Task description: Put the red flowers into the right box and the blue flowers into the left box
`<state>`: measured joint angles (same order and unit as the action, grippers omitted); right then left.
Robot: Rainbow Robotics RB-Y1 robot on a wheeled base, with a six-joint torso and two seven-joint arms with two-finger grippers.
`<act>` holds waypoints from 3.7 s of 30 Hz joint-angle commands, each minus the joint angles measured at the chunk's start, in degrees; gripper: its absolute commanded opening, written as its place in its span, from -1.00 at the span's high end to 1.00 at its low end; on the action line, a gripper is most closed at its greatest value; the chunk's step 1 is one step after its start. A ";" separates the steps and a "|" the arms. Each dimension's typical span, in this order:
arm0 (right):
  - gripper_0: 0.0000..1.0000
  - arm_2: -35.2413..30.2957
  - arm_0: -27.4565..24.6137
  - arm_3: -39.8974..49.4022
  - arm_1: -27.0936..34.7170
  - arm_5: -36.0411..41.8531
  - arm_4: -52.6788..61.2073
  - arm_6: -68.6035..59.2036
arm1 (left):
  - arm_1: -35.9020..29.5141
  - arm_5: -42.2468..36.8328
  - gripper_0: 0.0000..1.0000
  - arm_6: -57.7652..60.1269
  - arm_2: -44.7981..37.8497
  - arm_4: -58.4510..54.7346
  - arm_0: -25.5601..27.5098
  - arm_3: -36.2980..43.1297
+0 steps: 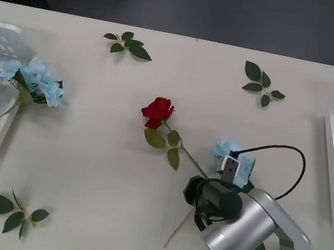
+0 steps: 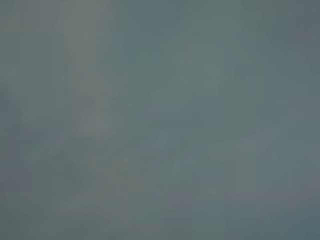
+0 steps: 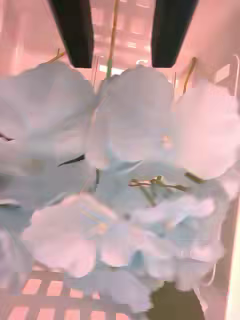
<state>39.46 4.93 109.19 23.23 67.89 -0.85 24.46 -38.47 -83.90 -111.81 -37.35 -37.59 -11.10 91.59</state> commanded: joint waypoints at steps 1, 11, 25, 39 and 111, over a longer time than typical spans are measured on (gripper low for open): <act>-0.41 -0.17 -0.27 -1.08 -1.16 -1.18 -1.35 2.35 | -1.96 0.49 -0.76 -2.53 -0.27 -1.43 -1.65 0.87; 0.47 -0.26 -0.27 -1.44 -1.08 -1.27 -1.61 2.44 | -1.96 -3.90 -1.00 -1.92 -2.38 -9.34 -1.56 0.96; 1.00 -0.26 -0.27 -1.26 -0.64 -1.27 -1.79 3.49 | 0.06 -5.57 -1.00 10.12 -1.85 -27.80 6.00 13.70; 1.00 -4.65 -1.42 17.29 8.24 1.81 3.75 5.51 | 14.12 -5.57 -1.00 22.34 -1.59 -25.78 9.69 34.09; 1.00 -1.75 17.48 10.87 17.56 -48.99 52.44 72.66 | 27.92 -3.90 -1.00 -43.19 18.45 -59.79 8.99 11.77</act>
<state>36.22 19.02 121.63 42.52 20.05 51.58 94.41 -10.59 -89.35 -152.67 -20.75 -98.19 -2.33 102.65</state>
